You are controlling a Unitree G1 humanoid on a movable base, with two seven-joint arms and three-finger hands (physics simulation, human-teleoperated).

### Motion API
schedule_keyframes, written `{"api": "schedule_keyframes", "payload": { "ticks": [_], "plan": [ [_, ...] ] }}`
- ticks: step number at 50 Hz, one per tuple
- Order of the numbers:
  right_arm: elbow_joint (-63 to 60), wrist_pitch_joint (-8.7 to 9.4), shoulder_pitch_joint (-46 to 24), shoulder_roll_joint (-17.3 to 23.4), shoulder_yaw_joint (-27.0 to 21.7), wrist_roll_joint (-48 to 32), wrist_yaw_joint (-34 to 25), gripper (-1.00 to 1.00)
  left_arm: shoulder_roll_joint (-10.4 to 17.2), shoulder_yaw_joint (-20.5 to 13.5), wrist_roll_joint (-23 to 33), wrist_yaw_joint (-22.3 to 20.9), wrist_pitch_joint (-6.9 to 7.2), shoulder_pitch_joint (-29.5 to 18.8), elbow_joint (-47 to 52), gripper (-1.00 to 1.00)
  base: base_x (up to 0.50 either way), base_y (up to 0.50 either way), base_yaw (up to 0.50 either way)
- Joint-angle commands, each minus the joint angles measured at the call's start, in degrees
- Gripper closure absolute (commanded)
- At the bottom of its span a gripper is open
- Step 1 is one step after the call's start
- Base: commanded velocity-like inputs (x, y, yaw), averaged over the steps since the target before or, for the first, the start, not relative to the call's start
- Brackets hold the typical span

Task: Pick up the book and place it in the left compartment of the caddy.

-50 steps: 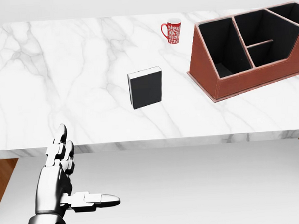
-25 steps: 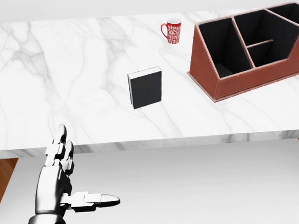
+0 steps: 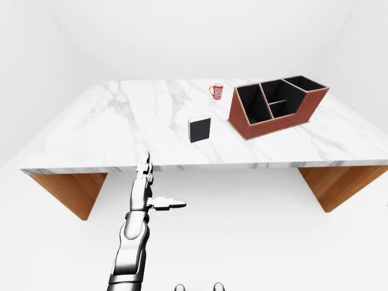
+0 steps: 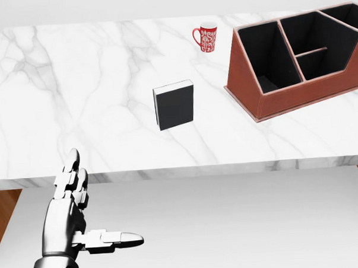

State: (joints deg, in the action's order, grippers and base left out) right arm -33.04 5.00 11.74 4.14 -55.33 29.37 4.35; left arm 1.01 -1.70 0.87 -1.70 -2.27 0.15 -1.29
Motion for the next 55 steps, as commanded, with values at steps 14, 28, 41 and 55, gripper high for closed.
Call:
{"api": "schedule_keyframes", "payload": {
  "ticks": [14,28,41,55],
  "plan": [
    [1.54,0.00,0.25,0.08,-0.42,2.28,0.35,-1.00,0.06,0.29,2.69,1.62,-2.18,0.06,-0.12,-1.00,0.00,0.00,0.00],
    [0.18,0.00,1.04,-0.12,-1.19,6.99,0.35,-1.00,0.12,0.44,2.98,1.32,-2.73,-0.36,-1.37,-1.00,0.00,0.00,0.00],
    [0.46,0.00,1.22,-0.42,-0.82,5.57,-0.80,-1.00,0.10,0.74,4.79,1.73,-2.73,-0.25,-1.43,-1.00,0.00,0.00,0.22],
    [0.62,0.00,1.21,-0.52,-0.78,5.35,-0.91,-1.00,0.08,0.81,5.01,1.67,-2.73,-0.04,-1.30,-1.00,0.00,0.00,0.22]
  ]
}}
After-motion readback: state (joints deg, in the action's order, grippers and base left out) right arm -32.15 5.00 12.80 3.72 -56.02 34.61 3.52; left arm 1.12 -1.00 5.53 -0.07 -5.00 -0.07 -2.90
